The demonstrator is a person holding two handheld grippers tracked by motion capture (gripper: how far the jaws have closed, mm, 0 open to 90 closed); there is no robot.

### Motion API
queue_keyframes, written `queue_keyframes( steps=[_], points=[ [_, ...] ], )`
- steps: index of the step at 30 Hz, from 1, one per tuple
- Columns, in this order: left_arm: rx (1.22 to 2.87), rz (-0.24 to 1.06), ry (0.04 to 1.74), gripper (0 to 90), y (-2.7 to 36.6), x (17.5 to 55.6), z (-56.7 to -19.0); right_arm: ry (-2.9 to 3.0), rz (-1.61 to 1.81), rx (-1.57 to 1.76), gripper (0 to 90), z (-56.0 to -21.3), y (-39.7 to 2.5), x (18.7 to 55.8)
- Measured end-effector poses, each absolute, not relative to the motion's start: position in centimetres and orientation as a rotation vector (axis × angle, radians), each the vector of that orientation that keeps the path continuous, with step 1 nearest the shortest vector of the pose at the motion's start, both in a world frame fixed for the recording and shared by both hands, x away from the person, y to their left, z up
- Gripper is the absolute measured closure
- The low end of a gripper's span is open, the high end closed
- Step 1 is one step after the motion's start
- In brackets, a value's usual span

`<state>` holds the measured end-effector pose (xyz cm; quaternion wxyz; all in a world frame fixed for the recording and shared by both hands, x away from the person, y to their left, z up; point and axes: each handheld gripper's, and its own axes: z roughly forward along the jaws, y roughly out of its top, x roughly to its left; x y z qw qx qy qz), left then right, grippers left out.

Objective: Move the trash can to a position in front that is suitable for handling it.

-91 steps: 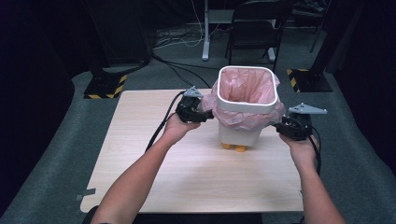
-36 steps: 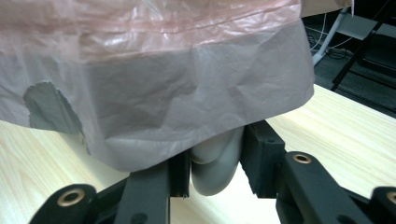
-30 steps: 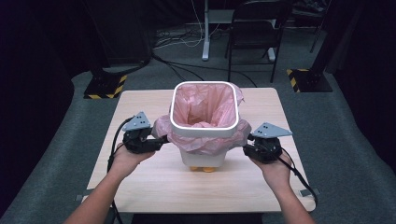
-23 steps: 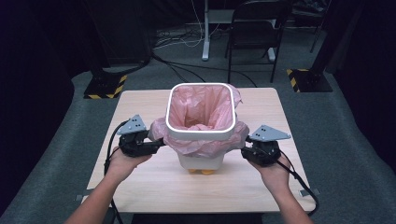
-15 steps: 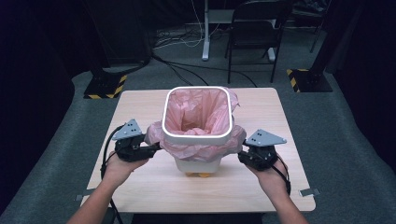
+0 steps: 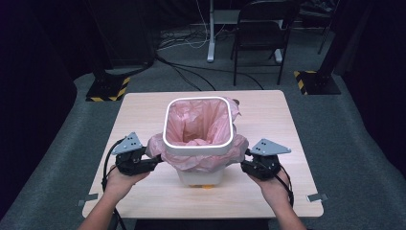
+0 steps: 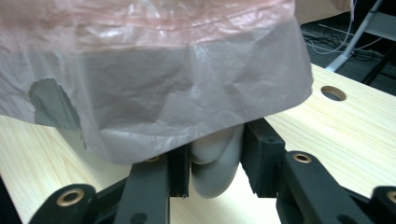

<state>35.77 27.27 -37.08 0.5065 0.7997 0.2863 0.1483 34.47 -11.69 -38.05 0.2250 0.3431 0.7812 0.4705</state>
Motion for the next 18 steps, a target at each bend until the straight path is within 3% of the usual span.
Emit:
queue_keyframes(
  steps=[18],
  points=[
    [1.903,0.356,0.68,58.0,27.65,34.82,-37.88,2.142,1.374,0.946,64.2,-38.71,-12.06,33.77]
  ],
)
